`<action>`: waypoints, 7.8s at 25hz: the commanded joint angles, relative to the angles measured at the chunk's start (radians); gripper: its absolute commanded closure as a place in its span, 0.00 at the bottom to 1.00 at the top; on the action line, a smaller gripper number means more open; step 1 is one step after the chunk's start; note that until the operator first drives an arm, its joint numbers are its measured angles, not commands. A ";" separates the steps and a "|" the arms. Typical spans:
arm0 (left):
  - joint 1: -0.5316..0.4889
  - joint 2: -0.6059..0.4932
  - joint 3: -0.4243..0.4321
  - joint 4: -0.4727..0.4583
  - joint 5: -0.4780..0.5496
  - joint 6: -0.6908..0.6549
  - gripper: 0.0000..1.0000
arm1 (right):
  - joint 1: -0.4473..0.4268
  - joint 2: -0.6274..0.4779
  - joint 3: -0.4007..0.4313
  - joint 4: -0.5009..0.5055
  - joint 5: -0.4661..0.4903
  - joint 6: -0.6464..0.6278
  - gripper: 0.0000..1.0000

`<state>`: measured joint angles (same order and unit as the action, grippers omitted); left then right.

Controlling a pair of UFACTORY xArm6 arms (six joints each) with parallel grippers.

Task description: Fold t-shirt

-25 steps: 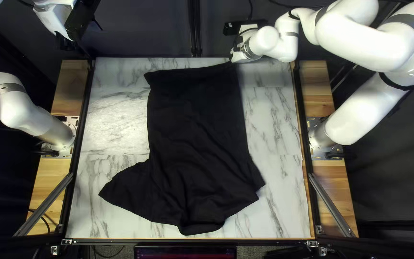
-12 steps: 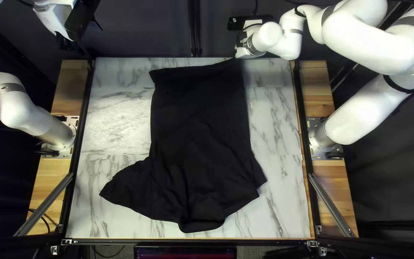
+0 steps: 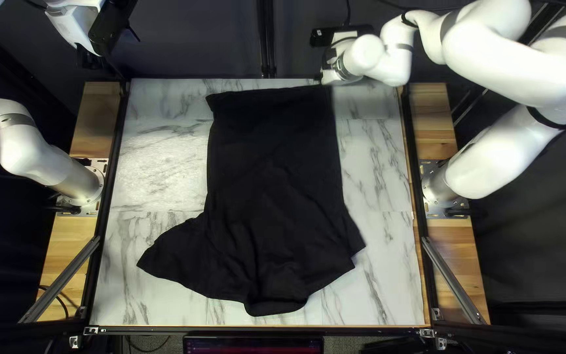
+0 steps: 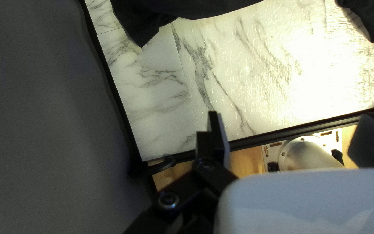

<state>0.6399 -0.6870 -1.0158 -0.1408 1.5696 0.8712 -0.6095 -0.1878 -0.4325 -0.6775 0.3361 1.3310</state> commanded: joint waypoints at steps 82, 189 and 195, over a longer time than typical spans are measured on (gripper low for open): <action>0.000 0.000 0.000 0.000 0.000 0.000 0.00 | 1.028 -0.262 0.095 0.707 0.509 -0.859 0.00; 0.000 0.000 0.000 0.000 0.000 0.000 0.00 | 0.856 -0.086 -0.210 0.912 0.701 -0.838 1.00; 0.000 0.000 0.000 0.000 0.000 0.000 0.00 | 0.769 0.022 -0.284 0.984 0.655 -0.925 1.00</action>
<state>0.6399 -0.6870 -1.0158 -0.1408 1.5696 0.8712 0.1914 -0.2089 -0.6788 0.2790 1.0054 0.4363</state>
